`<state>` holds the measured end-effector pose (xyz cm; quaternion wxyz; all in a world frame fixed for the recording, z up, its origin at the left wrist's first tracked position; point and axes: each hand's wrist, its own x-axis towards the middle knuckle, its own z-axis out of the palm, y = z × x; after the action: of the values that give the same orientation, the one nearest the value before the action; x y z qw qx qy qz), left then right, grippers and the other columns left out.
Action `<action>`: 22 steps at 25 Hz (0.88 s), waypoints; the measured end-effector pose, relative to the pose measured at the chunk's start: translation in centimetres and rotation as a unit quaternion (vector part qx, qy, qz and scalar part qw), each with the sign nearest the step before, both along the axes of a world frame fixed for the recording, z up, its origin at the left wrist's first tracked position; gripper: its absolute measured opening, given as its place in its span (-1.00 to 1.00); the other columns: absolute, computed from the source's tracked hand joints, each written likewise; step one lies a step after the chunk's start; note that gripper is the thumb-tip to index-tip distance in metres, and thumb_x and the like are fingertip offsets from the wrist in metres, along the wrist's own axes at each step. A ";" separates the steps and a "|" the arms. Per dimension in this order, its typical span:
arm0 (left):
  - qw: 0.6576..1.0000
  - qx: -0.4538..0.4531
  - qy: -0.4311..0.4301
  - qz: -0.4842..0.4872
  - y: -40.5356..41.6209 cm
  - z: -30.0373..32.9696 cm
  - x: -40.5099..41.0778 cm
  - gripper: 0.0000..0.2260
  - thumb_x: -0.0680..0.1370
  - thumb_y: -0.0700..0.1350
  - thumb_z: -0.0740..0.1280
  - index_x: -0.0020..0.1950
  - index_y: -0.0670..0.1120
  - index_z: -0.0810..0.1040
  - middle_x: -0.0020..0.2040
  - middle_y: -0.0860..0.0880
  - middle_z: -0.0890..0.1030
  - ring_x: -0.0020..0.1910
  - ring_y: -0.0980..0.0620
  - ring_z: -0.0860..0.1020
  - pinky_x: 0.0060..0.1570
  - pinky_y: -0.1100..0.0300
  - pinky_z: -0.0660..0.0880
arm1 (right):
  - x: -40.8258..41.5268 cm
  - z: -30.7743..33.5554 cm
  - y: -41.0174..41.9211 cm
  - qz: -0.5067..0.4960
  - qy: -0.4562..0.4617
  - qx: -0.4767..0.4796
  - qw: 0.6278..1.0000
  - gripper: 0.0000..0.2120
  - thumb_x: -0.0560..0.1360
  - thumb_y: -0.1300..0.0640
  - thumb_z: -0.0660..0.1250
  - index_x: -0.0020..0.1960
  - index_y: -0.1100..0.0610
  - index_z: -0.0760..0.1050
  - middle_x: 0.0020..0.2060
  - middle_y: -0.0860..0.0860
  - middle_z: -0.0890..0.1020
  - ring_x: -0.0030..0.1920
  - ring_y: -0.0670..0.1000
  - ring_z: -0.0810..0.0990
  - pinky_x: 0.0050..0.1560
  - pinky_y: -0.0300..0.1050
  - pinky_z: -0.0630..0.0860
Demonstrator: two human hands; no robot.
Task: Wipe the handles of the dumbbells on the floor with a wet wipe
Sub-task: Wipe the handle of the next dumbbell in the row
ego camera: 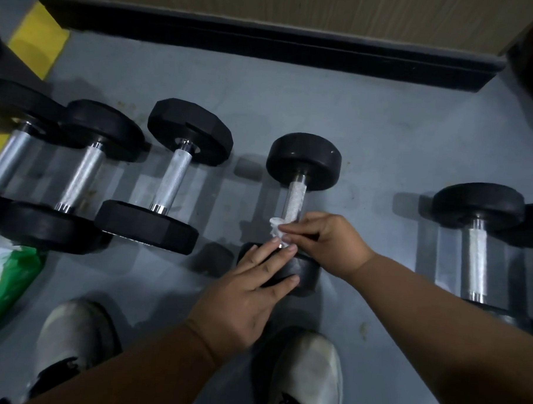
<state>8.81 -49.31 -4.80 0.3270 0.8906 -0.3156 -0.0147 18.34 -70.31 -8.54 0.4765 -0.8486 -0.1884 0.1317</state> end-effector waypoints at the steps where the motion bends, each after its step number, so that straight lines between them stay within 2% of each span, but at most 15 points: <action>1: 1.000 0.001 0.000 0.001 -0.1 0.0 0.0 -0.66 0.58 -0.23 0.17 0.31 -0.12 0.58 0.51 -0.14 0.32 0.54 -0.17 0.20 0.37 -0.24 0.32 | 0.6 0.4 -0.1 0.035 -0.013 -0.018 0.999 -0.81 0.50 0.12 0.50 0.11 0.06 0.72 -0.18 -0.14 0.62 -0.12 -0.17 0.63 -0.03 -0.36 0.50; 4: 1.000 -0.003 0.001 0.007 -0.2 -0.1 -0.1 -0.66 0.58 -0.23 0.16 0.29 -0.13 0.59 0.51 -0.14 0.33 0.54 -0.17 0.20 0.37 -0.24 0.32 | 3.0 0.8 -0.2 0.055 -0.043 -0.068 0.995 -0.81 0.50 0.07 0.50 0.11 0.02 0.72 -0.16 -0.06 0.64 -0.14 -0.12 0.61 -0.06 -0.31 0.49; 10: 1.000 0.002 -0.004 0.002 -0.1 -0.2 0.0 -0.65 0.57 -0.23 0.16 0.28 -0.10 0.60 0.50 -0.11 0.34 0.54 -0.15 0.21 0.37 -0.22 0.33 | 4.9 0.6 -0.3 -0.125 0.025 -0.033 0.991 -0.82 0.54 0.14 0.47 0.13 0.01 0.71 -0.23 -0.03 0.58 -0.24 -0.18 0.52 -0.14 -0.30 0.41; 13: 1.000 0.002 -0.006 -0.004 0.2 -0.1 0.1 -0.66 0.58 -0.23 0.18 0.30 -0.12 0.59 0.51 -0.12 0.33 0.54 -0.16 0.20 0.38 -0.22 0.32 | 2.7 0.6 0.2 -0.072 0.000 -0.038 0.997 -0.82 0.54 0.17 0.46 0.14 0.05 0.71 -0.18 -0.09 0.62 -0.12 -0.15 0.60 -0.04 -0.28 0.49; 15: 1.000 0.001 -0.006 -0.008 0.3 -0.1 0.3 -0.66 0.57 -0.24 0.19 0.31 -0.12 0.58 0.51 -0.13 0.32 0.54 -0.17 0.19 0.38 -0.23 0.31 | 1.3 0.8 0.1 0.002 0.035 -0.027 0.999 -0.82 0.53 0.17 0.48 0.12 0.04 0.72 -0.10 -0.09 0.68 -0.03 -0.14 0.65 0.08 -0.24 0.55; 17: 1.000 -0.003 0.006 -0.008 0.5 0.0 0.3 -0.65 0.57 -0.25 0.21 0.33 -0.11 0.57 0.52 -0.12 0.30 0.55 -0.16 0.17 0.38 -0.23 0.30 | 0.8 1.2 -0.1 0.063 0.090 -0.009 0.994 -0.83 0.52 0.17 0.48 0.10 0.03 0.73 -0.09 -0.13 0.69 -0.01 -0.14 0.67 0.10 -0.25 0.55; 18: 1.000 -0.007 0.009 -0.007 0.4 0.0 0.3 -0.65 0.57 -0.25 0.21 0.33 -0.11 0.57 0.53 -0.12 0.30 0.55 -0.16 0.17 0.38 -0.24 0.30 | 1.0 1.3 -0.1 0.083 0.082 -0.020 0.993 -0.83 0.52 0.16 0.49 0.10 0.03 0.73 -0.09 -0.14 0.69 -0.01 -0.15 0.67 0.09 -0.25 0.55; 20: 1.000 -0.011 0.007 -0.006 0.3 0.0 0.3 -0.65 0.57 -0.25 0.21 0.32 -0.12 0.57 0.52 -0.13 0.31 0.54 -0.17 0.18 0.37 -0.25 0.31 | 2.1 1.5 0.0 0.088 0.053 -0.052 0.993 -0.83 0.51 0.11 0.51 0.09 0.00 0.73 -0.08 -0.15 0.70 -0.01 -0.18 0.66 0.09 -0.27 0.54; 22: 1.000 -0.012 0.001 -0.005 0.2 -0.2 0.2 -0.66 0.56 -0.25 0.21 0.30 -0.13 0.58 0.51 -0.14 0.32 0.54 -0.18 0.19 0.36 -0.25 0.32 | 3.3 1.8 0.1 0.031 0.051 -0.062 0.996 -0.84 0.51 0.10 0.50 0.09 -0.02 0.73 -0.08 -0.16 0.71 -0.02 -0.22 0.65 0.06 -0.33 0.51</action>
<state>9.03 -49.09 -4.96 0.3375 0.8852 -0.3199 -0.0137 21.64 -70.18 -6.72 0.4274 -0.8624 -0.1815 0.2015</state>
